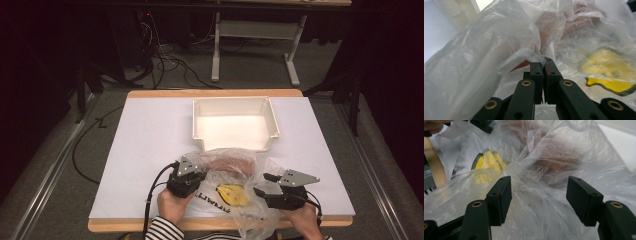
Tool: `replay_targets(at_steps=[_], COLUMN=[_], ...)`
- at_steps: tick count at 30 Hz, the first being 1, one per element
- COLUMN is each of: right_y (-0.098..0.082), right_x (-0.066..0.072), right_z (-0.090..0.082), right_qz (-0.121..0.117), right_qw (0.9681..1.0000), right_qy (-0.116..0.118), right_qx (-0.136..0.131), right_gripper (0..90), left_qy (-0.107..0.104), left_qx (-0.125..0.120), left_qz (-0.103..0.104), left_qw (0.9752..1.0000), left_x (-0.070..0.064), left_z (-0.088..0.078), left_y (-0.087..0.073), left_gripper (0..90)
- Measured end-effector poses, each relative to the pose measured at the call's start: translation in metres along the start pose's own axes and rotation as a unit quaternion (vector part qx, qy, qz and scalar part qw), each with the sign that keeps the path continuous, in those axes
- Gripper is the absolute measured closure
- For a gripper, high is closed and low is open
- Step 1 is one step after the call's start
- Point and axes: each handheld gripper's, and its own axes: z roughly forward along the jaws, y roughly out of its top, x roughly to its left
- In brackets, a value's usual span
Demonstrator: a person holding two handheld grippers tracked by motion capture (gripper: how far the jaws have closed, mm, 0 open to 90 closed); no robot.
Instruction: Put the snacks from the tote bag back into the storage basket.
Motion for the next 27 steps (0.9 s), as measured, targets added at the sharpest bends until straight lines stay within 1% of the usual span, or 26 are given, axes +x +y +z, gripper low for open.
replay_targets(at_steps=[2, 3, 4, 5, 7, 8, 9, 10, 12, 13, 14, 15, 16, 17, 20, 22, 23, 25, 27], right_y=[-0.002, -0.004, -0.004, -0.007, -0.009, -0.009, -0.010, -0.011, -0.011, -0.011, -0.011, -0.010, -0.010, -0.009, -0.008, -0.006, -0.003, -0.001, 0.004], right_x=[0.000, 0.001, 0.001, 0.002, 0.003, 0.003, 0.003, 0.003, 0.004, 0.004, 0.004, 0.005, 0.005, 0.006, 0.006, 0.005, 0.005, 0.005, 0.005], right_z=[0.007, 0.014, 0.014, 0.021, 0.026, 0.026, 0.030, 0.032, 0.033, 0.034, 0.034, 0.035, 0.035, 0.033, 0.031, 0.027, 0.022, 0.020, 0.011], right_qz=[-0.002, -0.005, -0.005, -0.007, -0.010, -0.010, -0.012, -0.013, -0.015, -0.020, -0.020, -0.028, -0.028, -0.034, -0.037, -0.035, -0.033, -0.034, -0.035], right_qw=[0.9999, 0.9997, 0.9997, 0.9991, 0.9986, 0.9986, 0.9979, 0.9974, 0.9971, 0.9969, 0.9969, 0.9963, 0.9963, 0.9965, 0.9969, 0.9976, 0.9984, 0.9985, 0.9990], right_qy=[0.004, 0.006, 0.006, 0.002, 0.005, 0.005, 0.007, 0.008, 0.012, 0.013, 0.013, 0.015, 0.015, 0.013, 0.012, 0.012, 0.013, 0.013, 0.012], right_qx=[0.011, 0.023, 0.023, 0.041, 0.052, 0.052, 0.064, 0.070, 0.073, 0.075, 0.075, 0.080, 0.080, 0.075, 0.069, 0.058, 0.045, 0.040, 0.026], right_gripper=[38.4, 41.4, 41.4, 44.6, 49.4, 49.4, 55.7, 59.3, 69.0, 73.5, 73.5, 82.3, 82.3, 86.4, 88.0, 88.5, 88.8, 88.8, 88.8], left_qy=[0.000, 0.000, 0.001, 0.000, 0.005, 0.005, 0.009, 0.009, 0.018, 0.018, 0.022, 0.022, 0.023, 0.027, 0.035, 0.041, 0.045, 0.046, 0.045], left_qx=[-0.004, -0.006, -0.009, -0.012, -0.014, -0.014, -0.012, -0.012, -0.011, -0.011, -0.010, -0.012, -0.013, -0.016, -0.019, -0.020, -0.021, -0.023, -0.028], left_qz=[0.002, 0.002, 0.003, 0.002, 0.006, 0.006, 0.011, 0.011, 0.023, 0.023, 0.025, 0.025, 0.026, 0.026, 0.025, 0.025, 0.022, 0.022, 0.026], left_qw=[1.0000, 1.0000, 1.0000, 0.9999, 0.9999, 0.9999, 0.9998, 0.9998, 0.9995, 0.9995, 0.9994, 0.9994, 0.9993, 0.9992, 0.9989, 0.9986, 0.9985, 0.9984, 0.9982], left_x=[-0.001, -0.001, -0.001, -0.002, -0.002, -0.002, -0.004, -0.004, -0.007, -0.007, -0.008, -0.009, -0.009, -0.010, -0.010, -0.010, -0.010, -0.010, -0.012], left_z=[-0.002, -0.004, -0.005, -0.006, -0.011, -0.011, -0.015, -0.015, -0.024, -0.024, -0.028, -0.032, -0.035, -0.039, -0.046, -0.049, -0.051, -0.052, -0.055], left_y=[0.000, 0.000, 0.000, 0.000, -0.001, -0.001, -0.002, -0.002, -0.004, -0.004, -0.005, -0.007, -0.007, -0.009, -0.013, -0.015, -0.016, -0.016, -0.014], left_gripper=[85.3, 80.4, 80.4, 70.8, 65.0, 62.9, 60.9, 59.1, 55.8, 54.4, 54.4, 52.2, 52.2, 50.6, 49.7, 49.2, 48.5, 48.3, 47.9])
